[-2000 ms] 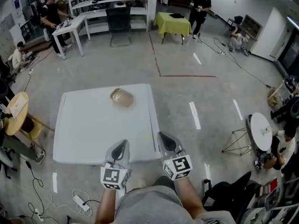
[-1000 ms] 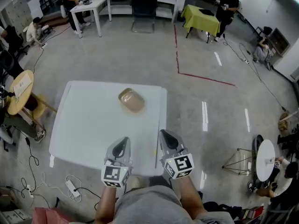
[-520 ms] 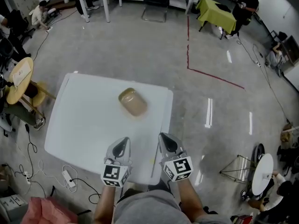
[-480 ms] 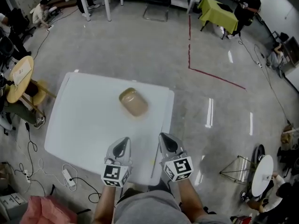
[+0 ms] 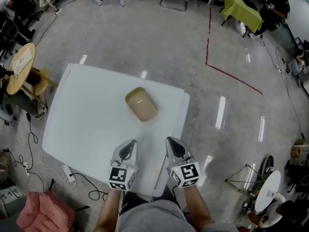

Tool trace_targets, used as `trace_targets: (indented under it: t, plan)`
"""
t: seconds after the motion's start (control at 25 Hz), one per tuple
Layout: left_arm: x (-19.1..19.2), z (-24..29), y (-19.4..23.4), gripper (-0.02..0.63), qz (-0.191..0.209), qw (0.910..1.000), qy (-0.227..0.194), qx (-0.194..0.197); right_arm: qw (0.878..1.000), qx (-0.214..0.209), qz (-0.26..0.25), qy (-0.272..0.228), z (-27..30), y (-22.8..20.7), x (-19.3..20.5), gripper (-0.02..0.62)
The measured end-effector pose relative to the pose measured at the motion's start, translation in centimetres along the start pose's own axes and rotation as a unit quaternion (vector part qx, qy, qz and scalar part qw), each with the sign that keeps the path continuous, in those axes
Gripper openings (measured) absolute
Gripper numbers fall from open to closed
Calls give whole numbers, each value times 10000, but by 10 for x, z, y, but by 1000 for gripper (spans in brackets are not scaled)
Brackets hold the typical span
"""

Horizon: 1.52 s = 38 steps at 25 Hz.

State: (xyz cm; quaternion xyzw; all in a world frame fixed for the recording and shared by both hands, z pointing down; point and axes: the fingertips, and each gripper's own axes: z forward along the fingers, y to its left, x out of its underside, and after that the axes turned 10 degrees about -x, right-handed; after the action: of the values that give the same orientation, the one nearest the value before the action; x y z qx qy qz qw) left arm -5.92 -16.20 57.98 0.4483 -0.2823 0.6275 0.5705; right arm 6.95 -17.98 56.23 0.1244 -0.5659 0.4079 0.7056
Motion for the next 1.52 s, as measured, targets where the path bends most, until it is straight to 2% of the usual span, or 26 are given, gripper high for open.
trace_targets:
  t: [0.32,0.56,0.68,0.76,0.84,0.88,0.92,1.0,1.04,1.12,1.2,1.28,1.52]
  plan:
    - [19,33,5,11,-98,9997,228,4,9993,-80,203,288,26,-19,25,5]
    - [27,49,11,11,-173,9993,319,-33,9992,-114,225,324,37,-21,31,5]
    - [28,55,13,12,-476,9982,357,-53,9990,-121,280,332,38,-24,30,5]
    - [34,59,16,12,-824,9956,441,-87,9989,-115,296,332,37,-24,31,5]
    - [41,63,20,12,-1372,9887,589,-115,9989,-99,311,325,35,-25,31,5]
    - [44,65,22,12,-1744,9825,648,-86,9989,-93,320,321,35,-26,31,5]
    - [45,67,23,17,-2157,9740,687,-10,9989,-90,328,320,35,-26,31,5]
    - [45,71,24,125,-2954,9524,724,206,9989,-89,342,323,36,-26,32,5]
    - [44,72,25,126,-3285,9413,719,290,9988,-88,346,325,36,-26,32,5]
    - [41,77,26,159,-3772,9228,678,403,9988,-82,354,332,35,-26,34,5]
    - [39,82,26,197,-4062,9101,655,493,9987,-76,367,341,35,-27,35,5]
    - [38,87,25,234,-4165,9051,658,547,9987,-74,368,353,34,-27,36,5]
    - [43,99,18,255,-4120,9054,817,609,9987,-54,353,369,34,-30,36,5]
